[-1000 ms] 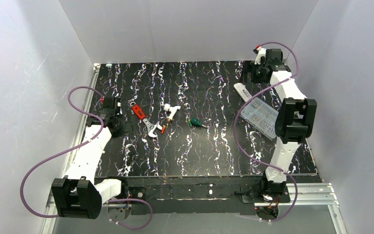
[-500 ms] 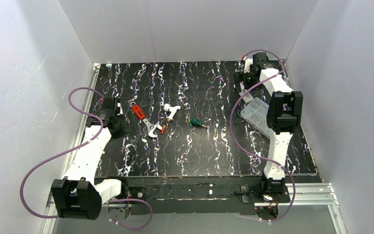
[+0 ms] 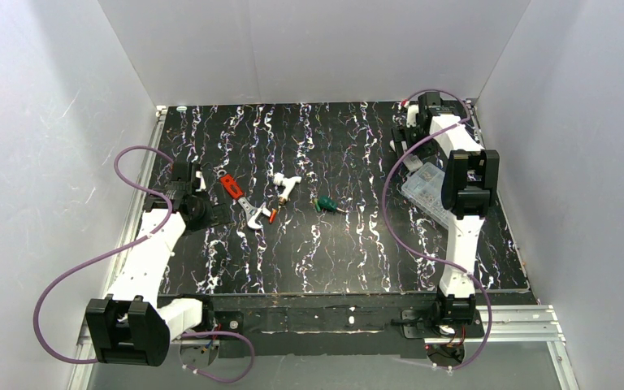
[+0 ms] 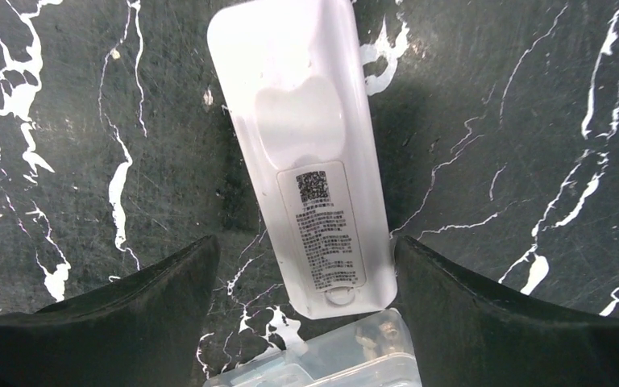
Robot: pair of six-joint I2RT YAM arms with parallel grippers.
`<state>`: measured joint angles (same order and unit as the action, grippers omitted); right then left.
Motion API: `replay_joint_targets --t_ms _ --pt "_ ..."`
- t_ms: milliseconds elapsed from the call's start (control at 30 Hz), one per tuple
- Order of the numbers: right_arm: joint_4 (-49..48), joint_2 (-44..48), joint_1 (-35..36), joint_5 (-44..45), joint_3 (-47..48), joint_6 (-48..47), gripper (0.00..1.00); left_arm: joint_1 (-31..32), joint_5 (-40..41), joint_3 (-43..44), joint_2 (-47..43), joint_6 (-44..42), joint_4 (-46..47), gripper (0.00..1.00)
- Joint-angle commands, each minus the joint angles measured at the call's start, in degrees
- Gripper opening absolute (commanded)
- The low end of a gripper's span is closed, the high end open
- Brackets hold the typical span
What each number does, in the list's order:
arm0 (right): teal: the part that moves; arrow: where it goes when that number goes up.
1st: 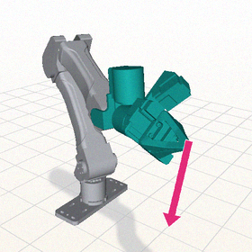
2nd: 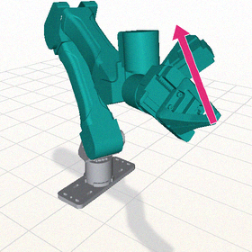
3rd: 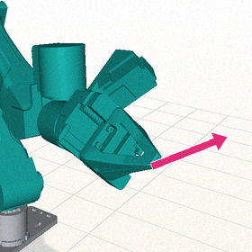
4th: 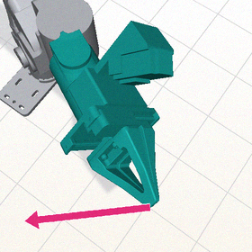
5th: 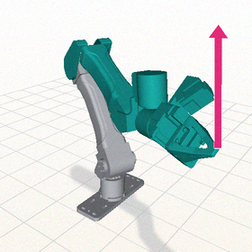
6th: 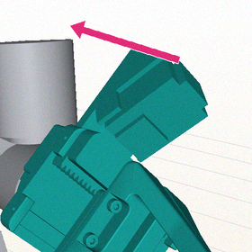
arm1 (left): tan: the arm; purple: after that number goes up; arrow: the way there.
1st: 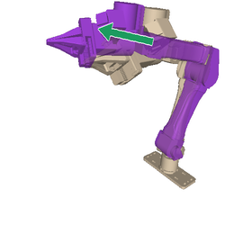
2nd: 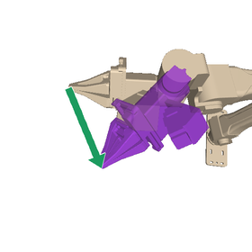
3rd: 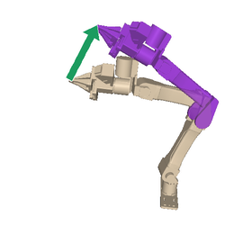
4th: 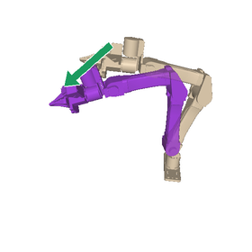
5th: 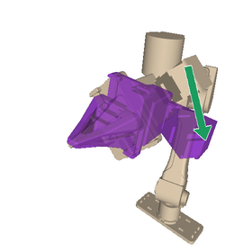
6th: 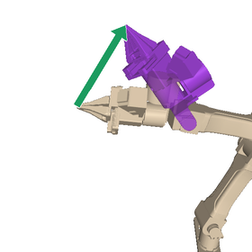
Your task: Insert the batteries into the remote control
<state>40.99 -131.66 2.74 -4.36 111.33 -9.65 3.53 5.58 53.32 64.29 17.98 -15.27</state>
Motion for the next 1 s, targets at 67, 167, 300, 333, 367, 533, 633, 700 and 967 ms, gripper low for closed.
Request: replay_joint_targets --t_ms 67,167,300,333,367,533,633,700,967 --pt "2.4 -0.9 -0.1 0.4 1.2 -0.6 0.8 -0.2 -1.3 1.2 -0.1 0.9 -4.2 0.99" --pt "3.5 -1.6 -0.1 -0.2 1.8 -0.5 0.68 0.0 -1.6 1.3 -0.1 1.3 -4.1 0.99" --pt "4.7 -2.2 0.0 0.4 1.8 -0.4 0.61 -0.2 0.2 2.5 -0.1 2.1 -5.1 0.99" --pt "4.8 -2.2 0.1 0.8 1.7 -0.3 0.6 -0.3 1.4 3.3 0.0 2.5 -5.8 0.99" --pt "5.1 -2.2 0.2 1.2 1.6 -0.4 0.6 -0.3 2.3 4.3 0.0 2.6 -6.6 0.99" --pt "5.3 -2.2 0.6 1.9 1.5 -0.2 0.59 -0.2 5.8 8.3 0.0 4.5 -9.3 0.99" --pt "5.5 -2.7 1.1 2.6 1.9 -0.1 0.68 -0.2 5.4 10.0 0.1 4.9 -10.3 0.99" --pt "5.8 -3.1 1.3 3.5 2.2 -0.3 0.7 -0.3 4.6 11.0 0.2 4.6 -11.0 0.99" --pt "6.2 -3.9 1.5 4.1 3.0 -0.7 0.57 -0.3 3.3 13.5 0.3 3.6 -12.3 0.99"
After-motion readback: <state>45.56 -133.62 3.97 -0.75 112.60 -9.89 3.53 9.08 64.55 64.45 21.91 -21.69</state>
